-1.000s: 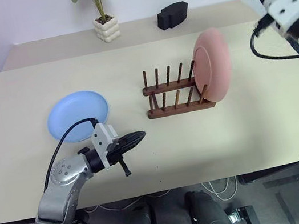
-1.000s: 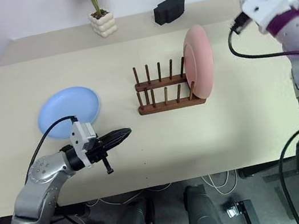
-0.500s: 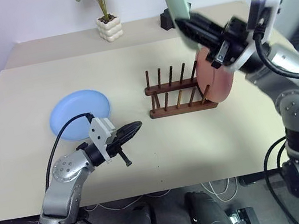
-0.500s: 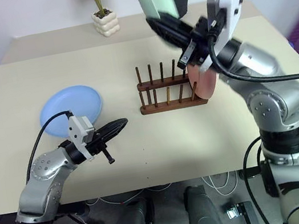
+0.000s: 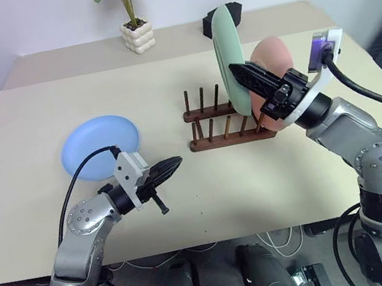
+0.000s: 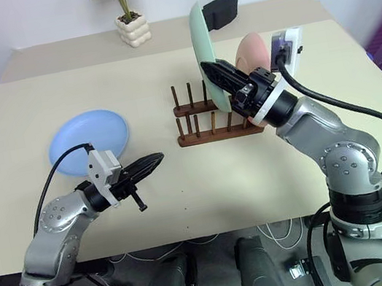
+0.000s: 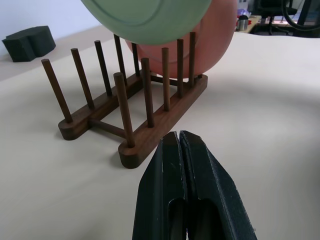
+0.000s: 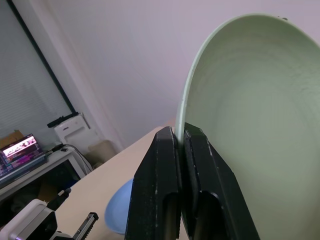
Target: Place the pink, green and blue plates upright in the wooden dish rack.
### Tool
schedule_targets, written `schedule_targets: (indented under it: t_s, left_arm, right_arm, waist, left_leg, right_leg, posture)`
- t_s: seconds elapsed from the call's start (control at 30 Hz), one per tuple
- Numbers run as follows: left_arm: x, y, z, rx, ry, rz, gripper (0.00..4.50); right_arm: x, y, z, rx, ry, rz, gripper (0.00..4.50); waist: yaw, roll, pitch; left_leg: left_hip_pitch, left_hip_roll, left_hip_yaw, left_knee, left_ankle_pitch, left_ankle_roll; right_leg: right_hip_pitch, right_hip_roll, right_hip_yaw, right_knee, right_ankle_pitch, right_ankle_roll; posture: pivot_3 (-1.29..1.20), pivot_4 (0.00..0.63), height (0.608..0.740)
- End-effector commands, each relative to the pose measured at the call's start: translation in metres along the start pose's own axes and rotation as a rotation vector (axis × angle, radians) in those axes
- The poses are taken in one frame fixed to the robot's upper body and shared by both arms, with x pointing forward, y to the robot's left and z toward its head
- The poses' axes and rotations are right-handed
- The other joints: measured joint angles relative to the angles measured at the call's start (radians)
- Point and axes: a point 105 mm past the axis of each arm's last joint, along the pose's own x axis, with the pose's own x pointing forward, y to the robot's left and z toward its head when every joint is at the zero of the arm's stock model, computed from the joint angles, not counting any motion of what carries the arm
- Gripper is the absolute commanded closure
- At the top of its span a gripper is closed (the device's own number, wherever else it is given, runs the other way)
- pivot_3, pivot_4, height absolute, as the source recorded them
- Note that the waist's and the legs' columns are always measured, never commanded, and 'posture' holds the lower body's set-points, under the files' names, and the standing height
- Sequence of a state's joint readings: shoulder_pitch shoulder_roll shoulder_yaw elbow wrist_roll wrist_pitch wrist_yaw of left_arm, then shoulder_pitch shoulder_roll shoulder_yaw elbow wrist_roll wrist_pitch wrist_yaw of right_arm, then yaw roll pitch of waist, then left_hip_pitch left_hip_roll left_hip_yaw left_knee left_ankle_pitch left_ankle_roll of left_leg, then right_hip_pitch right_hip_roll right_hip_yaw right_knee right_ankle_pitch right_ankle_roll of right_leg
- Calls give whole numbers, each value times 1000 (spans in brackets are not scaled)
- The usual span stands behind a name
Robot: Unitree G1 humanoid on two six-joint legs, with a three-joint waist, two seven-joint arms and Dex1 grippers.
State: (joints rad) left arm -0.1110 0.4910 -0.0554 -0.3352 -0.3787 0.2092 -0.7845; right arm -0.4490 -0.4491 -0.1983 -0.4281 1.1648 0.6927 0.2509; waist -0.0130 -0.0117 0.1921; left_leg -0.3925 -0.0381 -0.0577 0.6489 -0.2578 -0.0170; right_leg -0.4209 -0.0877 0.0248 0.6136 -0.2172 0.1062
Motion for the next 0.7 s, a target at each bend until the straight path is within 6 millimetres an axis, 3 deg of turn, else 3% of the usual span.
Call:
schedule_targets:
  t_s: [0.03,0.33,0.7]
  left_arm:
    - [1,-2,13,43,-32,-11,4500]
    - [1,-2,14,42,-34,-8,4500]
    - [1,-3,13,39,-32,-7,4500]
  right_arm:
    - [0,14,13,-13,-57,51,4465]
    - [5,21,21,-10,-87,92,4465]
    - [3,3,11,54,-75,13,4465]
  waist:
    - [0,0,0]
    - [0,0,0]
    - [0,0,0]
  left_leg:
    - [0,0,0,0,0,0]
    - [0,0,0,0,0,0]
    - [0,0,0,0,0,0]
  right_leg:
    - [0,0,0,0,0,0]
    - [0,0,0,0,0,0]
    - [0,0,0,0,0,0]
  posture:
    - [0,150,730]
    - [0,150,730]
    - [0,150,730]
